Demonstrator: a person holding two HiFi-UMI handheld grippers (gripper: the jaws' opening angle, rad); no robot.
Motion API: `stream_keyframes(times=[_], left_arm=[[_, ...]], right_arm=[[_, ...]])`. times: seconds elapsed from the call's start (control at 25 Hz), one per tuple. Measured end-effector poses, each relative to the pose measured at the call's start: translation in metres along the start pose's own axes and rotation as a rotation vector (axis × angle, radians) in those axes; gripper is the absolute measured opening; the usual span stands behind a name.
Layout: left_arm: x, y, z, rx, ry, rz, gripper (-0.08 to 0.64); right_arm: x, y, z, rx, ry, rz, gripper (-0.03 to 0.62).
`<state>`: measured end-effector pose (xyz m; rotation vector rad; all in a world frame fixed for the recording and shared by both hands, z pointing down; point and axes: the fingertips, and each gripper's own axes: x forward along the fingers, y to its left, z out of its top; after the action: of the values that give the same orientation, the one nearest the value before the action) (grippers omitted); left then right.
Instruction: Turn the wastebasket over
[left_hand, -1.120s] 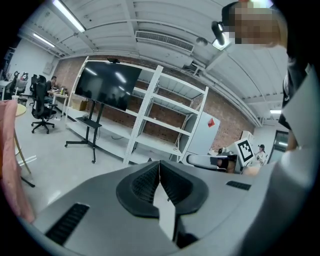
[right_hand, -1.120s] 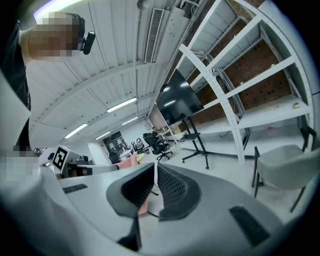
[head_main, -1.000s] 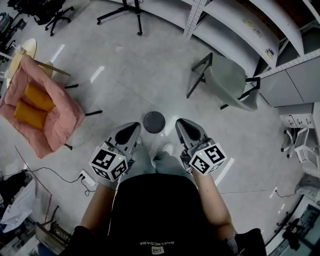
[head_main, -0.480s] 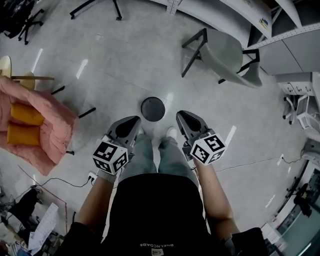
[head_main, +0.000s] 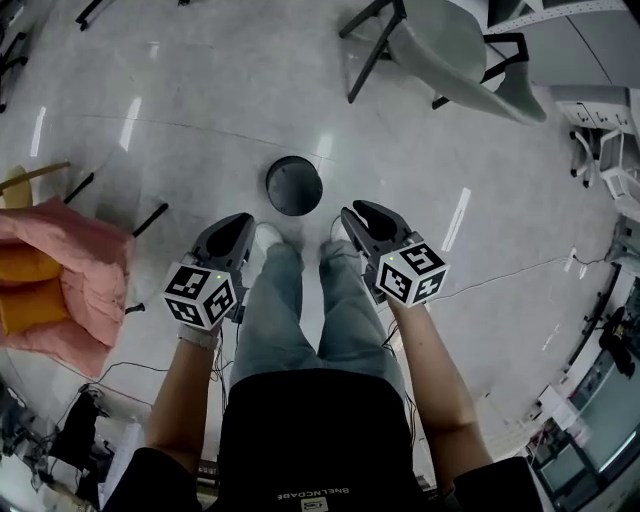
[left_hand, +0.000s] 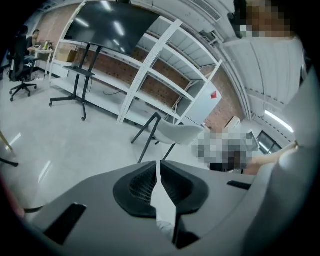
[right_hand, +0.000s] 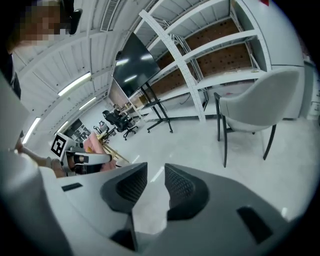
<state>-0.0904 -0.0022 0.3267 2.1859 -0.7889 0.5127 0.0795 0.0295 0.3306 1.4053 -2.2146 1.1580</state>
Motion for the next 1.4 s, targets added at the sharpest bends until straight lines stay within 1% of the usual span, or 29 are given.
stream_keyframes(times=[0.2, 0.28, 0.44, 0.64, 0.88, 1.0, 1.2, 1.4], left_arm=[[0.039, 0.034, -0.044, -0.035, 0.068, -0.004, 0.084], [0.054, 0.046, -0.06, -0.035, 0.089, -0.011, 0.095], [0.089, 0.073, -0.094, -0.047, 0.143, -0.022, 0.135], [0.133, 0.107, -0.147, -0.063, 0.213, -0.031, 0.181], [0.177, 0.143, -0.19, -0.08, 0.265, -0.052, 0.21], [0.196, 0.158, -0.213, -0.076, 0.3, -0.055, 0.218], [0.229, 0.182, -0.245, -0.111, 0.344, -0.076, 0.245], [0.25, 0.194, -0.277, -0.133, 0.39, -0.085, 0.259]], right_arm=[[0.035, -0.041, -0.043, 0.055, 0.056, -0.029, 0.127], [0.049, -0.054, -0.058, 0.073, 0.077, -0.035, 0.143], [0.082, -0.083, -0.088, 0.103, 0.118, -0.049, 0.146], [0.119, -0.116, -0.128, 0.141, 0.157, -0.067, 0.16], [0.157, -0.149, -0.178, 0.166, 0.254, -0.061, 0.194], [0.171, -0.163, -0.196, 0.176, 0.288, -0.053, 0.205], [0.202, -0.185, -0.226, 0.194, 0.342, -0.039, 0.239], [0.229, -0.202, -0.263, 0.228, 0.408, -0.018, 0.27]])
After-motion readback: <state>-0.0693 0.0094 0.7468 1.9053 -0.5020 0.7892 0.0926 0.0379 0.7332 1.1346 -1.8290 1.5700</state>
